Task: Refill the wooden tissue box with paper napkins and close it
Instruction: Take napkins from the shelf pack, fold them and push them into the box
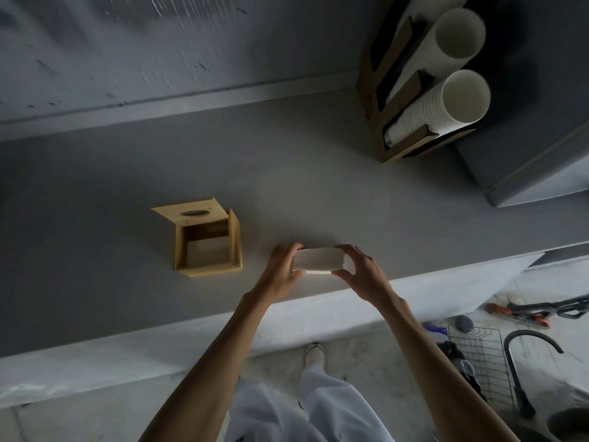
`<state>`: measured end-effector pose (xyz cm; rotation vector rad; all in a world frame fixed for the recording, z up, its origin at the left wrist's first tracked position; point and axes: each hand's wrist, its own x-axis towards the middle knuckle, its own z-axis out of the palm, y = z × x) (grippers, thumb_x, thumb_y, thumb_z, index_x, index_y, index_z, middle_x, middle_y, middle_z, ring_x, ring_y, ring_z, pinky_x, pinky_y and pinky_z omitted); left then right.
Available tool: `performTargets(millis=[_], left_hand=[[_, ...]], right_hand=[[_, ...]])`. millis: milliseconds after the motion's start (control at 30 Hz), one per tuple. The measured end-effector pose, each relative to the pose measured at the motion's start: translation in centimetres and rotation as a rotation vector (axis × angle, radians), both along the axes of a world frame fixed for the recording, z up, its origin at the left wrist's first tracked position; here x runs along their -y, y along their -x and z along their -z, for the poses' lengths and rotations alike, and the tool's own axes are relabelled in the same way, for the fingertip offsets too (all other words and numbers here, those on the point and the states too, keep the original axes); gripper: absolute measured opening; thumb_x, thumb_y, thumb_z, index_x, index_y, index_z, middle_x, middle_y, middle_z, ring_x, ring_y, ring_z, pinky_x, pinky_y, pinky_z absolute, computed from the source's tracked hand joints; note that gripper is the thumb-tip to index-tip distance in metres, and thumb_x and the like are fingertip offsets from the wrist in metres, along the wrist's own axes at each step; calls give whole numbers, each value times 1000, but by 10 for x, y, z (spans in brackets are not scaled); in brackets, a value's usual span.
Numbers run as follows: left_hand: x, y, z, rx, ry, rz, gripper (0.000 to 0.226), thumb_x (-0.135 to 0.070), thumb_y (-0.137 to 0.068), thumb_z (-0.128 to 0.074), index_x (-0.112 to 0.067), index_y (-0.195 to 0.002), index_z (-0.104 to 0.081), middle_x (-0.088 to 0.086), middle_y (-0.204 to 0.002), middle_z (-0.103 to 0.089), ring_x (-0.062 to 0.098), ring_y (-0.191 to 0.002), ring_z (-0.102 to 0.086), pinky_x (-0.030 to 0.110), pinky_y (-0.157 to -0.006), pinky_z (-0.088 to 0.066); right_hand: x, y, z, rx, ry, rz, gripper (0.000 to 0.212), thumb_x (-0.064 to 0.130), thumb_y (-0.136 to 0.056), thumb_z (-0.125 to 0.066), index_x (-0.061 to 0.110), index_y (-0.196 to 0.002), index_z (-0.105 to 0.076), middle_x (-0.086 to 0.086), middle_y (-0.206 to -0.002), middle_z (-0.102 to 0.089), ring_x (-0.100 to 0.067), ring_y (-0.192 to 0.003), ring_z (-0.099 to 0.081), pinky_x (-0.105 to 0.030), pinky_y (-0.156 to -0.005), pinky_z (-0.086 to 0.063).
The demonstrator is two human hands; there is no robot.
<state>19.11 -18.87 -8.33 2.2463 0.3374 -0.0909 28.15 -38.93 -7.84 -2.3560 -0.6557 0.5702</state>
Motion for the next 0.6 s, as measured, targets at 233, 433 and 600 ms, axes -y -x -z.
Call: performTargets(millis=[233, 433, 600], left_hand=[[3, 8, 2, -82, 205, -129, 44, -21, -73, -69, -16, -114, -53, 6, -111, -62, 20, -103, -60, 33, -86, -49], [1, 29, -23, -29, 670, -437, 58, -29, -65, -80, -12, -117, -60, 8, -104, -69, 18, -90, -67, 31, -78, -55], [-29, 63, -65, -91, 659, -460, 36, -22, -87, -67, -11, -121, -62, 5, -108, -67, 12, -87, -65, 16, -66, -51]], right_hand=[[1, 14, 2, -89, -111, 111, 48, 20, -82, -71, 22, -127, -55, 0, -119, -68, -21, -108, -64, -37, -89, -52], [-11, 22, -17, -500, -522, 385, 34, 1, -86, -68, 17, -115, -61, -9, -102, -72, -19, -93, -67, -32, -83, -55], [-47, 48, -49, -556, -533, 372, 29, 8, -89, -66, 9, -118, -62, -12, -101, -70, -26, -90, -65, -44, -83, -53]])
